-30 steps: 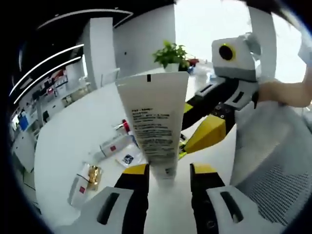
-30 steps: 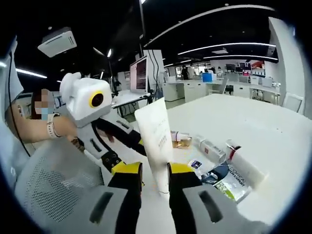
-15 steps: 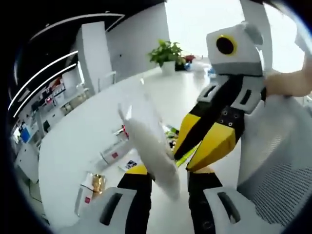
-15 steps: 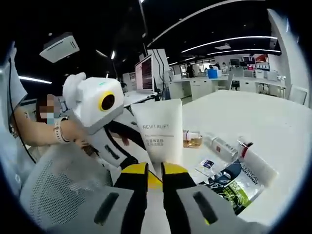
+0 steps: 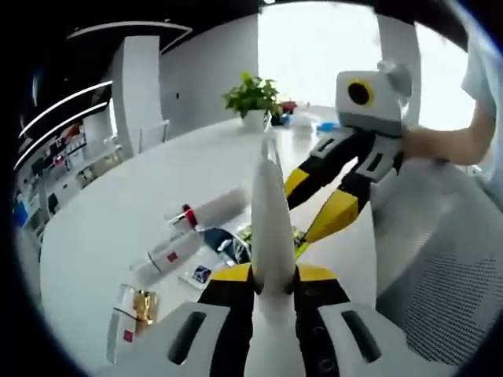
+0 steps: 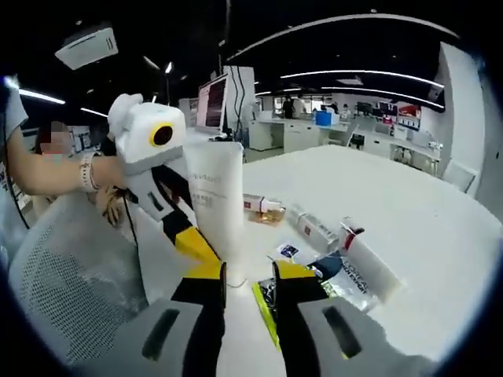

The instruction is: Arrange the skincare products in the storage area until every visible bottle or jar stands upright without overlapping.

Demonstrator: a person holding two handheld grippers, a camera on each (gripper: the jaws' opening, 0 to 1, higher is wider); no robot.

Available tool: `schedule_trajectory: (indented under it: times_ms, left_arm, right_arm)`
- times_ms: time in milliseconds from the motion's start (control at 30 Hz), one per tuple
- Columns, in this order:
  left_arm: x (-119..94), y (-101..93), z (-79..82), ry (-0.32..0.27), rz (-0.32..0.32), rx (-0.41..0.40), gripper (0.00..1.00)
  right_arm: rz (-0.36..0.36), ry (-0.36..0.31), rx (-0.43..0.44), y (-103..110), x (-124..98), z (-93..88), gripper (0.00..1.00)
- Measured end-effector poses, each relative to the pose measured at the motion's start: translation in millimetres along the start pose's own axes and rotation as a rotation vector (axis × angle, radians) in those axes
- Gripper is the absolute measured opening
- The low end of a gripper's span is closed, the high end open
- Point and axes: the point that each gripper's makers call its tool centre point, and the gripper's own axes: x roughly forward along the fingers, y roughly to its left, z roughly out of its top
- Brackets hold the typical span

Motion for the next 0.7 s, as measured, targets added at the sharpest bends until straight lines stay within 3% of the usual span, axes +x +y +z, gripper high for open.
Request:
schedule_trajectory:
  times_ms: [167,267,433,700]
  left_arm:
    - [4.4,-6.4,3.2,-0.03,-0.076,0.017,0.15]
    - [7.0,-10.5,5.0,-0.047,-0.118,0.037,0.15]
    - [11.1,-18.6,7.4,-0.078,-0.195,0.06,0.15]
    - [15.3,-23.5,9.7,-0.087,-0.245,0.088,0.15]
  right_arm:
    - [-0.025,0.197,-0.036,-11.3,3.0,-40.0,0.37]
    - [-0.046,0.289,-0.108,-20.2,2.2,-56.3,0.42]
    - [-0.043,0.336,-0.131,-31.4,3.7,-69.4,0.44]
    - [-0.012,0.426,-0.168,-41.1,6.2,-93.0,0.44]
